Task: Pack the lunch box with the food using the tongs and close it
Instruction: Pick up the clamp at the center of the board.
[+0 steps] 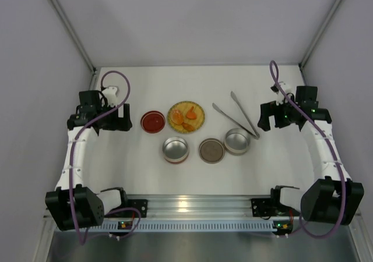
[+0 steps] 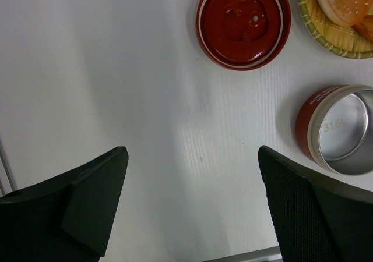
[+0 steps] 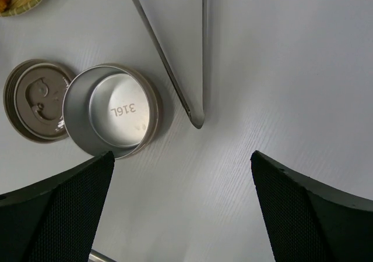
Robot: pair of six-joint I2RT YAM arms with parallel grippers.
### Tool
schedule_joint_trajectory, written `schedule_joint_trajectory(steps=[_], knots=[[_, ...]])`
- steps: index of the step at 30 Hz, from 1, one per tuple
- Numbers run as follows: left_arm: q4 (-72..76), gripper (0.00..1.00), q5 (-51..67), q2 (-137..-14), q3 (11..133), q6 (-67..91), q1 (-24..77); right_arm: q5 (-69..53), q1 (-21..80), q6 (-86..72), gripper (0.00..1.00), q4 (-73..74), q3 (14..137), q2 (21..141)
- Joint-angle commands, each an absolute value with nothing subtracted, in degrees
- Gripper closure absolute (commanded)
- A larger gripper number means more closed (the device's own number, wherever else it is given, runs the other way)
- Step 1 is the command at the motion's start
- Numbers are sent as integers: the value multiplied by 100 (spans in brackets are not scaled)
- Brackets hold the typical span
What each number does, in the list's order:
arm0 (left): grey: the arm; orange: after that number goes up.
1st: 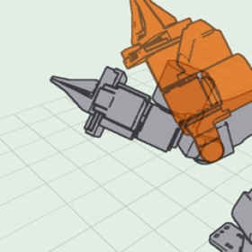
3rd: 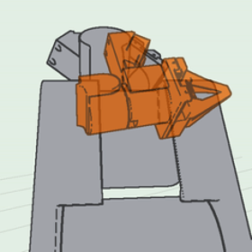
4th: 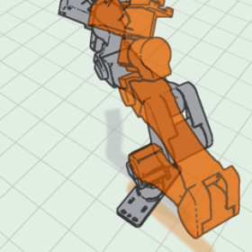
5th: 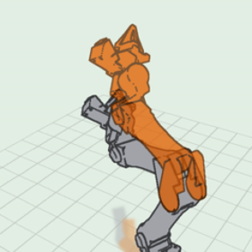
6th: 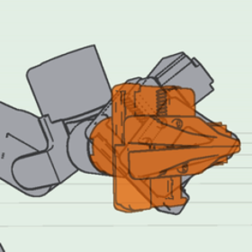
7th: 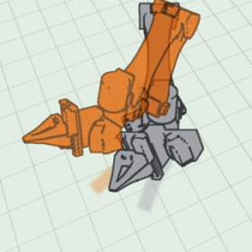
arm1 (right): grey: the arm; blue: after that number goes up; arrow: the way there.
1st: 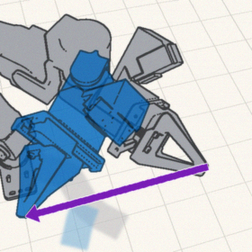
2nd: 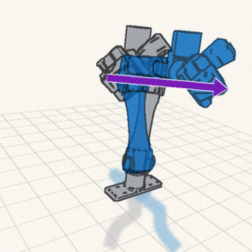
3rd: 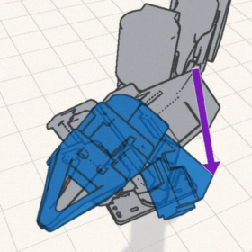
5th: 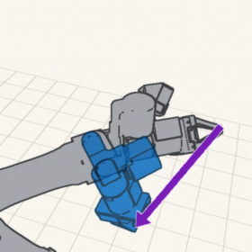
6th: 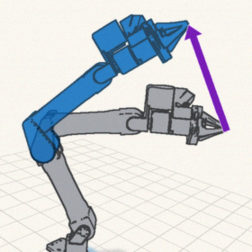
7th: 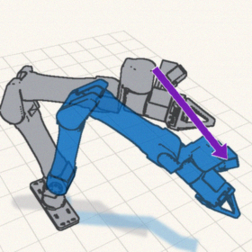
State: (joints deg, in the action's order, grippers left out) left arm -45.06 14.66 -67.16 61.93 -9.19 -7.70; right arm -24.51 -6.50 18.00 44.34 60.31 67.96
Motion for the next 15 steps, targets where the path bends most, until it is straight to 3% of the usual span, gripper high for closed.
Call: schedule_joint_trajectory(steps=[1,8,15], knots=[[-4482,2,1836,-6785,6433,-1125,-765,-2505,-580,2030,1,4509,6258,6934],[-4641,2,2101,-7127,6513,-1239,-765,-2365,-519,1855,1,4491,6705,7742],[-4632,2,2144,-7172,6495,-1257,-765,-1530,447,1696,1,4412,7233,8437]])
